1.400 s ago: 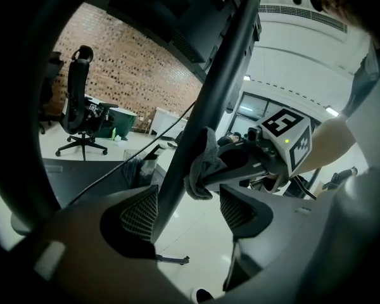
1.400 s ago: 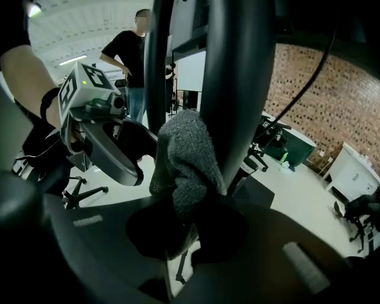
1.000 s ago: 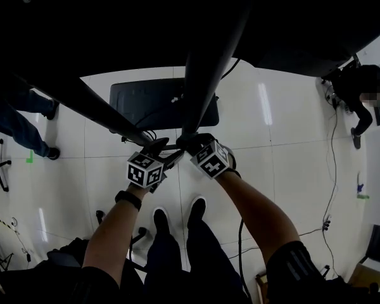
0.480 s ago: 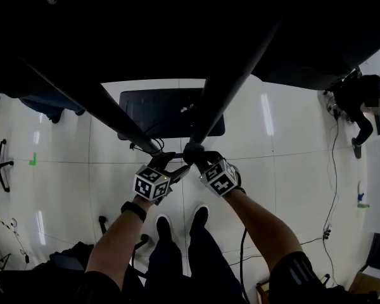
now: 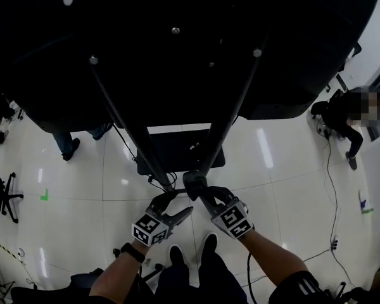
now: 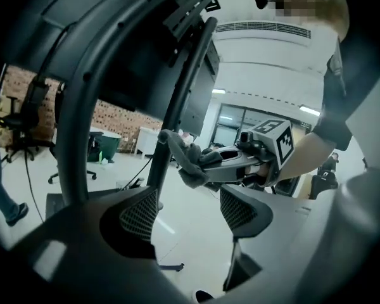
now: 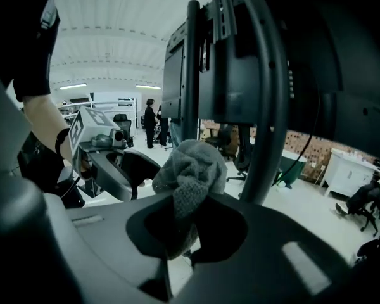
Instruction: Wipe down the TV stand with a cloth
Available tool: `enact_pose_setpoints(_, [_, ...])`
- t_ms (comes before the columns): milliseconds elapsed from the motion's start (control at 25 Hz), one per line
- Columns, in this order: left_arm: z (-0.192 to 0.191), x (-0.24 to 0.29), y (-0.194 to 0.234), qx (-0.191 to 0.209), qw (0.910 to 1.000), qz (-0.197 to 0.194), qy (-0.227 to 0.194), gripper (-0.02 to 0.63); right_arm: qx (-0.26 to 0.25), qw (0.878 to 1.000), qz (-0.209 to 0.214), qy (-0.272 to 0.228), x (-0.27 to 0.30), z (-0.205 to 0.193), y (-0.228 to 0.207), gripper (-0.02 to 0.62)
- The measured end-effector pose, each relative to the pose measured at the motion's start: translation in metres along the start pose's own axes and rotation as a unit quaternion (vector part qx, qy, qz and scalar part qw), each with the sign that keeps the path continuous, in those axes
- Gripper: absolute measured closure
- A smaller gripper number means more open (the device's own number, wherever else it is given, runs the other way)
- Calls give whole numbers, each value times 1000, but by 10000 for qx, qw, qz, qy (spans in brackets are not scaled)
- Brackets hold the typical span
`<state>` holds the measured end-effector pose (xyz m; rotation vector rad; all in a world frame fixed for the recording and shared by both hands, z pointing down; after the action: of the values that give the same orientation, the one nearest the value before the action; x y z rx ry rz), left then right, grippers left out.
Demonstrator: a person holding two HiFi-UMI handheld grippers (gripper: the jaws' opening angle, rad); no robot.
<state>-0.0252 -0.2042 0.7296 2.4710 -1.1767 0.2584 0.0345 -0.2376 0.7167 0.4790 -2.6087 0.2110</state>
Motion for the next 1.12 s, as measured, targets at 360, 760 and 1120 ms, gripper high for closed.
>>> enact_pose_setpoints(360, [57,-127,-46,391,9977,-91,-537,276,19,9955,-266,-907,-69,103,94,566])
enact_pose_setpoints(760, [77,-221,-110,399,9946,109,-954,276,444,9858,-366,-1577,-153,117,187,566])
enact_pose_setpoints(1120, [73,-270,-206,46,9878,548,-1460,276,425,9820,-139,-1835,-239,82,244,566])
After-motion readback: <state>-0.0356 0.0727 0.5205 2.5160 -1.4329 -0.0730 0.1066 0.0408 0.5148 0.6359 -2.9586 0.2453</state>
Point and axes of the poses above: the fingertips, and each gripper's own axes: x forward along the fingers, y to its left, z out of its top, the point moved 2 cm from there along -x, backward along the fingers, and after that the axes turned 12 degrees about z, right-handed, at the moved point
